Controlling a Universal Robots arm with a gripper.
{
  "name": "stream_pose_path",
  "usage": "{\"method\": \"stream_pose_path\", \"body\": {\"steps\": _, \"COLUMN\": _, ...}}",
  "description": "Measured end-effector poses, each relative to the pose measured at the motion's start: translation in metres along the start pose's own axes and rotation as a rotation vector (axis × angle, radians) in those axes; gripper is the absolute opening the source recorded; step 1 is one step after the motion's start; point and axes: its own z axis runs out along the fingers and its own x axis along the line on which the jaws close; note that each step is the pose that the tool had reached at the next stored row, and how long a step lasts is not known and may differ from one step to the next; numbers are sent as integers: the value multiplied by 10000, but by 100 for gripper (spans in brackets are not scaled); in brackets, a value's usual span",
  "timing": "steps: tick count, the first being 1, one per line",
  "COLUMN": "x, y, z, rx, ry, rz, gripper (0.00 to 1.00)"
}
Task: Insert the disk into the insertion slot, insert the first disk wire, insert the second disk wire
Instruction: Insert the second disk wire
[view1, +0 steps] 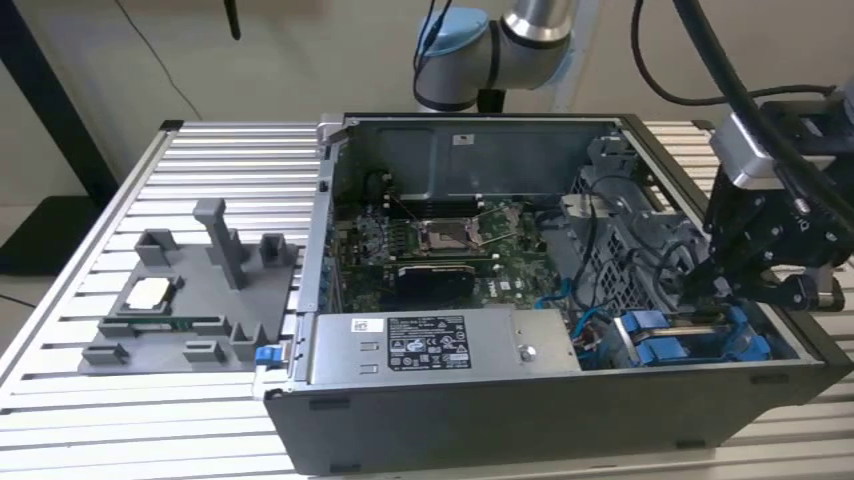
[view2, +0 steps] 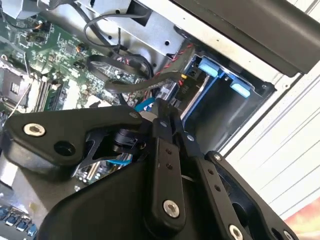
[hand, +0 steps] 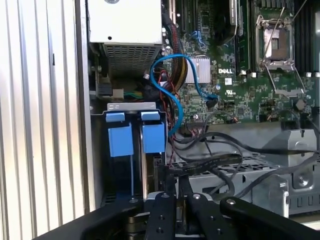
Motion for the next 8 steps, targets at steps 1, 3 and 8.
{"method": "stream_pose_path", "body": {"steps": 1, "x": -3, "y": 1, "z": -31, "rx": -1, "ry": -12, "rz": -1, "gripper": 17}}
{"method": "stream_pose_path", "body": {"steps": 3, "x": -11, "y": 4, "z": -101, "rx": -2, "ry": -32, "rz": -1, "gripper": 17}}
{"method": "stream_pose_path", "body": {"steps": 8, "x": -45, "y": 14, "z": -309, "rx": -3, "ry": -52, "rz": -2, "gripper": 19}}
